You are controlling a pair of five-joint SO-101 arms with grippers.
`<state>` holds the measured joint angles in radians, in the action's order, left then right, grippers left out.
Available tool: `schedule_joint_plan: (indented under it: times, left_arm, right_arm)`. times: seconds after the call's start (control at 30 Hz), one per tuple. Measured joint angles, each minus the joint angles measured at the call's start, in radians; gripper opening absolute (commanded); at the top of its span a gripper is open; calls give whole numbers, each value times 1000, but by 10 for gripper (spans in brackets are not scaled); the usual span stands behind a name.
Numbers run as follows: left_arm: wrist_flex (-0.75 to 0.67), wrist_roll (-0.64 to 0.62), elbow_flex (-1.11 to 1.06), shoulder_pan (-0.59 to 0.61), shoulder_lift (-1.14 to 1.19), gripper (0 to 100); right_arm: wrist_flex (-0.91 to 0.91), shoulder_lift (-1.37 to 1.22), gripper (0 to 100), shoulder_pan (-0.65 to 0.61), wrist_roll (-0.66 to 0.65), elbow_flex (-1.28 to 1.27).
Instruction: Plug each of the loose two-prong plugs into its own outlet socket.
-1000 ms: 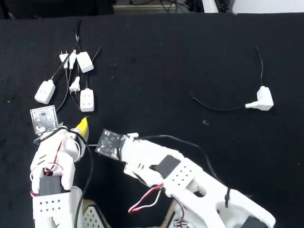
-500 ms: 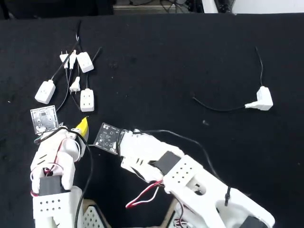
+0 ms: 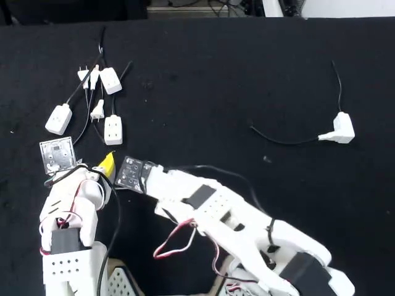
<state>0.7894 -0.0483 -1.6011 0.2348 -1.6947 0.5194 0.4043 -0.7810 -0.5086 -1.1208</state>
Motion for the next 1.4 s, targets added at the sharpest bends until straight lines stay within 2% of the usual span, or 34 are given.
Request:
schedule_joint_plan:
  times: [0.17, 0.23, 0.33, 0.37, 0.7, 0.9, 1.03, 1.23, 1.4]
  left_arm:
    - [0, 0, 0, 0, 0, 248]
    - [0, 0, 0, 0, 0, 248]
    - [0, 0, 0, 0, 0, 248]
    - [0, 0, 0, 0, 0, 248]
    - [0, 0, 0, 0, 0, 248]
    - [0, 0, 0, 0, 0, 248]
    - [0, 0, 0, 0, 0, 248]
    - [0, 0, 0, -97, 0, 248]
    - [0, 0, 0, -110, 0, 248]
  right_arm:
    - [-3, -2, 187, 2, 3, 2]
    - [-3, 3, 139, 2, 25, 2]
    - [-5, 18, 15, 5, 48, 2]
    - [-5, 26, 8, 2, 48, 2]
    - [17, 106, 10, 2, 61, 2]
    - [44, 140, 10, 2, 184, 2]
    - [44, 146, 10, 2, 218, 2]
    - [44, 147, 10, -51, 279, 2]
    - [44, 147, 10, -55, 282, 2]
